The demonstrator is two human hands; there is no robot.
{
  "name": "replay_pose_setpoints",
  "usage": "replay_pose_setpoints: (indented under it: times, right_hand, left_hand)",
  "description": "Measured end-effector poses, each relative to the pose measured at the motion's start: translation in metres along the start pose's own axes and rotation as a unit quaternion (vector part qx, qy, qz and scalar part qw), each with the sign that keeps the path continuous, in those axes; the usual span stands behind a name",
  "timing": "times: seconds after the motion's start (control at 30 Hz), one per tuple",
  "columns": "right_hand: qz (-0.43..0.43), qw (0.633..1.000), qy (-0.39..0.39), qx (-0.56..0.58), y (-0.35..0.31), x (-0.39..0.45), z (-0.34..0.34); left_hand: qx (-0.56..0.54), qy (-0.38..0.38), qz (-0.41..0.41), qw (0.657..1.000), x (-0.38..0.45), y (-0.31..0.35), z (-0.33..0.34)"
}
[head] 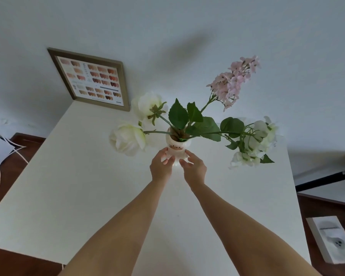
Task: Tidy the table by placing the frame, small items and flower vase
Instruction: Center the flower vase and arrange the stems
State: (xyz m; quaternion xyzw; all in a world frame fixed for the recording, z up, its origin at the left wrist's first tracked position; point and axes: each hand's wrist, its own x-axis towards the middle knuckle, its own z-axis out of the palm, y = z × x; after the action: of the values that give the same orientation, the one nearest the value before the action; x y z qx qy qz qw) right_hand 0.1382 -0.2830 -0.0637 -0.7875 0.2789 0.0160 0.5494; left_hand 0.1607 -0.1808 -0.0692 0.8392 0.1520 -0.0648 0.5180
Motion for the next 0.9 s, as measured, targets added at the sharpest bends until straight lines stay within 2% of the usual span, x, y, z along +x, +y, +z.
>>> replay_pose_setpoints:
  times: [0.37, 0.73, 0.9]
  right_hand:
    - [0.014, 0.998, 0.059, 0.035, -0.023, 0.033, 0.024]
    - [0.016, 0.995, 0.085, 0.039, -0.049, 0.09, 0.033]
    - [0.012, 0.995, 0.09, 0.031, -0.057, 0.108, 0.035]
  left_hand:
    - [-0.005, -0.017, 0.021, 1.0, 0.047, 0.014, 0.004]
    - [-0.003, -0.033, 0.042, 0.999, 0.109, 0.038, 0.019]
    - [-0.036, -0.043, 0.032, 0.998, 0.127, 0.046, 0.024]
